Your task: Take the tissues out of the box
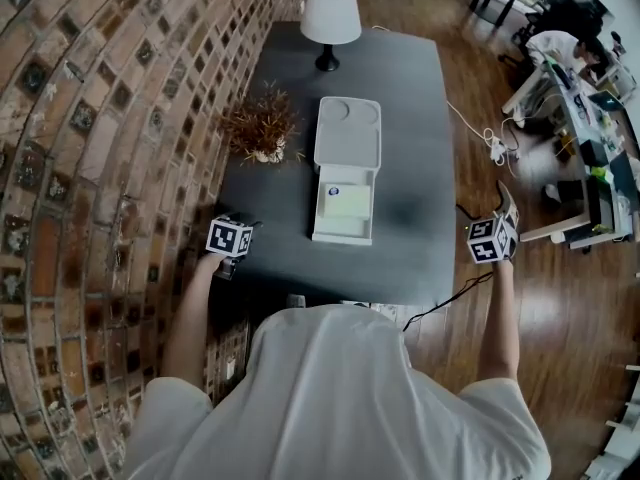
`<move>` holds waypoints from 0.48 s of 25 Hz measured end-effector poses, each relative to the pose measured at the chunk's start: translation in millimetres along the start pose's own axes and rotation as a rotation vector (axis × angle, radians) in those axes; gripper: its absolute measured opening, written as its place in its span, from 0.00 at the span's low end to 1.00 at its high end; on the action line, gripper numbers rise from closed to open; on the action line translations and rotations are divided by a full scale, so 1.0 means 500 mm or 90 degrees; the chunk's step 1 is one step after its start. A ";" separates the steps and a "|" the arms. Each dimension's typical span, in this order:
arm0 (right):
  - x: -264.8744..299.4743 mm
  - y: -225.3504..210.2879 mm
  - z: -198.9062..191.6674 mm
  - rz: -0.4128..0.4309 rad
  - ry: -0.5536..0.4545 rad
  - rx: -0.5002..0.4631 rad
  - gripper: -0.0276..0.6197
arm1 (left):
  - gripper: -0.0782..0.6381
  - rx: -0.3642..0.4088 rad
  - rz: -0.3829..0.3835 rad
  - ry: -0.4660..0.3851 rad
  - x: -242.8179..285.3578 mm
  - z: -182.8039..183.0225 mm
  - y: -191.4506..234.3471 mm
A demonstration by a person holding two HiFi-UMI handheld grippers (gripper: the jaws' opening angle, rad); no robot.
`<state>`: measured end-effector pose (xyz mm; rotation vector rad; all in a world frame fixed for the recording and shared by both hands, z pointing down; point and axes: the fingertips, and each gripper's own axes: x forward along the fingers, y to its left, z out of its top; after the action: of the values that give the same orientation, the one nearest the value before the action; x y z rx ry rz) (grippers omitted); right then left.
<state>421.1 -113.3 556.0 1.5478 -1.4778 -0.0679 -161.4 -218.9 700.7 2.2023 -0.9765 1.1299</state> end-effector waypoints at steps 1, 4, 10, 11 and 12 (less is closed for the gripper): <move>0.005 0.004 0.004 0.007 -0.002 -0.003 0.87 | 0.50 -0.001 0.003 -0.002 -0.004 0.001 0.002; 0.016 0.017 0.019 0.029 -0.011 -0.011 0.87 | 0.50 -0.007 0.011 -0.011 -0.015 0.001 0.007; 0.037 0.047 0.051 0.080 -0.033 -0.031 0.87 | 0.50 0.001 0.021 -0.023 -0.029 0.003 0.006; 0.041 0.052 0.057 0.087 -0.036 -0.032 0.87 | 0.50 0.001 0.022 -0.025 -0.032 0.005 0.004; 0.045 0.056 0.062 0.094 -0.039 -0.034 0.87 | 0.50 0.000 0.023 -0.028 -0.036 0.007 0.002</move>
<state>387.0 -143.5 569.7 1.4001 -1.6215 -0.0680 -167.6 -215.1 683.9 2.2276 -1.0377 1.1016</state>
